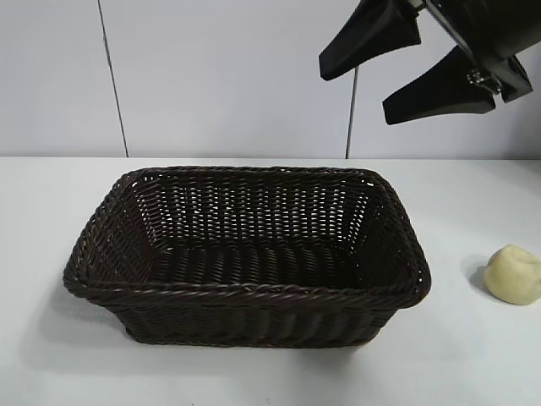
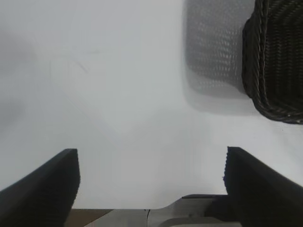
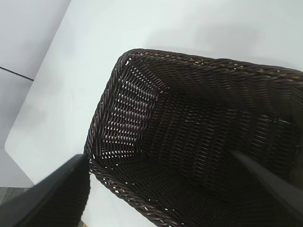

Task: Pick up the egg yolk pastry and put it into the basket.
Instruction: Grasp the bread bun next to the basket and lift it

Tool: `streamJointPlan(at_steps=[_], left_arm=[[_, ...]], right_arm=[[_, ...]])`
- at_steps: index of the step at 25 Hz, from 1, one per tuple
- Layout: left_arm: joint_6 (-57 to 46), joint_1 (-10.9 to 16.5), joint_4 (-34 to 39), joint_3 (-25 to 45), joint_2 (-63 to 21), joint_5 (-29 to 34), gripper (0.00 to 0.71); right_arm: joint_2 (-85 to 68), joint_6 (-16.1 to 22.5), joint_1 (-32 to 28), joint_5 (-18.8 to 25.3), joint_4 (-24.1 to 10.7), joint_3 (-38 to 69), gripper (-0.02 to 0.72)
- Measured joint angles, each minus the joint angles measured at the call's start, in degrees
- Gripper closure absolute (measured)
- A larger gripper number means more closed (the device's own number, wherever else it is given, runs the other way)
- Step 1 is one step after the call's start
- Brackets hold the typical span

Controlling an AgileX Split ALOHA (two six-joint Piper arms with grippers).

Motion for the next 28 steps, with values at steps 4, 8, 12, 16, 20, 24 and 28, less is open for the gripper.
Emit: streamJointPlan(at_steps=[4, 8, 12, 16, 20, 24, 28], left_arm=[[-1.9, 0.0, 1.0, 7.8, -9.5, -1.8, 0.105], [-5.6, 0.0, 4.0, 15.9, -16.8, -3.8, 0.105], [-6.3, 0.0, 6.1, 22.4, -22.2, -5.9, 0.105], [-6.4, 0.0, 6.1, 23.8, -23.9, -7.3, 0.105], [-6.4, 0.0, 6.1, 23.8, -23.9, -7.6, 0.105], [-6.4, 0.0, 6.1, 23.8, -23.9, -7.6, 0.105], [-6.5, 0.0, 6.1, 23.8, -25.4, -7.6, 0.105]], right_arm=[[0.0, 0.0, 0.0, 0.0, 0.0, 0.0, 0.133], [0.0, 0.1, 0.0, 0.1, -0.1, 0.0, 0.133], [0.0, 0.4, 0.0, 0.1, -0.1, 0.0, 0.133], [0.0, 0.5, 0.0, 0.1, -0.1, 0.0, 0.133], [0.0, 0.5, 0.0, 0.1, -0.1, 0.0, 0.133], [0.0, 0.7, 0.0, 0.1, -0.2, 0.0, 0.133], [0.0, 0.7, 0.0, 0.1, -0.2, 0.0, 0.133]])
